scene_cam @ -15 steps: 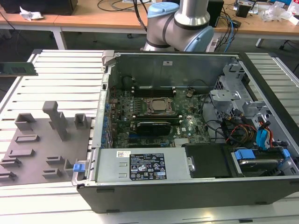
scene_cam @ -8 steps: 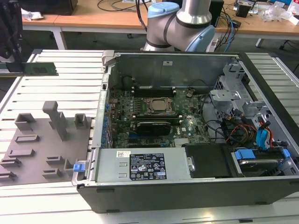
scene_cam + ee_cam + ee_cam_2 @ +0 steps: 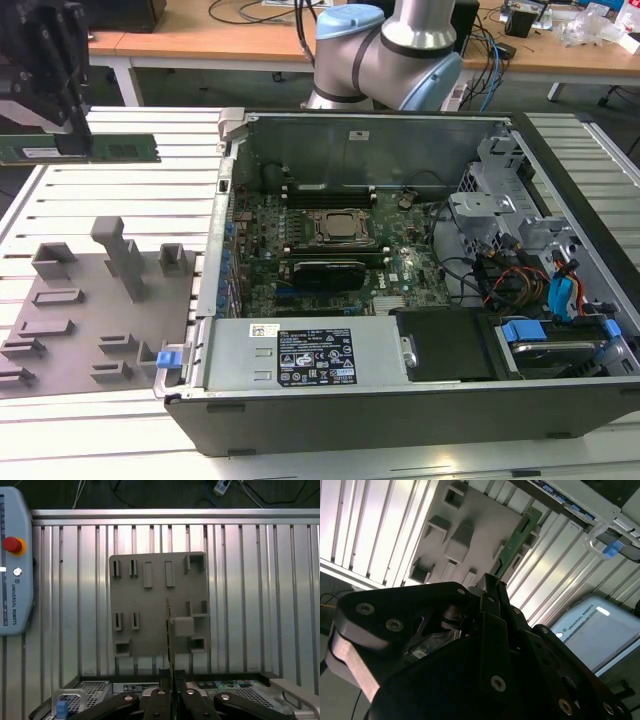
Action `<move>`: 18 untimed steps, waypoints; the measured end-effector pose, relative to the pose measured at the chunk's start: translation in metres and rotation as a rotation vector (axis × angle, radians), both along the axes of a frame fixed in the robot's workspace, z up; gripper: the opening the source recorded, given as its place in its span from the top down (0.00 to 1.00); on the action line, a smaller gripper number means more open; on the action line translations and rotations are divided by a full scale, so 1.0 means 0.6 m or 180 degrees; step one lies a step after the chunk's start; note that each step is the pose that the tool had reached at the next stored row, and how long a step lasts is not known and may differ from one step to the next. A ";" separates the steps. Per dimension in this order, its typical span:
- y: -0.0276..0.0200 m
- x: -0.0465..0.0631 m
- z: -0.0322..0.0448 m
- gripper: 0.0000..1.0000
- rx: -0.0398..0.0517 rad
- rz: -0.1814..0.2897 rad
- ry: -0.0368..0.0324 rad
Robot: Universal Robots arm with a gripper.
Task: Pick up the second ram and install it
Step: 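Pick up the second ram and move it above second insertion slot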
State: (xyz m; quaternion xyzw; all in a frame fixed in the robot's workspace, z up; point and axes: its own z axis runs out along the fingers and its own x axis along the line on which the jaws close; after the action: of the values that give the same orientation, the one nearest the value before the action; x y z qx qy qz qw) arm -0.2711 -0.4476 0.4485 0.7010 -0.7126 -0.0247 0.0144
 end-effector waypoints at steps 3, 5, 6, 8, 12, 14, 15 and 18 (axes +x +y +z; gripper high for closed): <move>0.0000 0.026 0.000 0.86 0.0000 0.0000 0.0006; 0.0000 0.038 0.000 0.86 0.0000 0.0000 0.0009; 0.0000 0.041 0.000 0.86 0.0000 0.0000 0.0010; 0.0000 0.055 0.000 0.86 0.0000 0.0000 0.0013; 0.0000 0.078 0.000 0.86 0.0000 0.0000 0.0019; 0.0000 0.086 0.000 0.86 0.0000 0.0000 0.0021; 0.0000 0.094 0.000 0.86 0.0000 0.0000 0.0023; 0.0000 0.111 0.000 0.86 0.0000 0.0000 0.0028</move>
State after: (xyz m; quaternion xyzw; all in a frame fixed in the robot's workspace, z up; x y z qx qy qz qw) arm -0.2045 -0.4476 0.4484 0.7008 -0.7126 -0.0278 0.0175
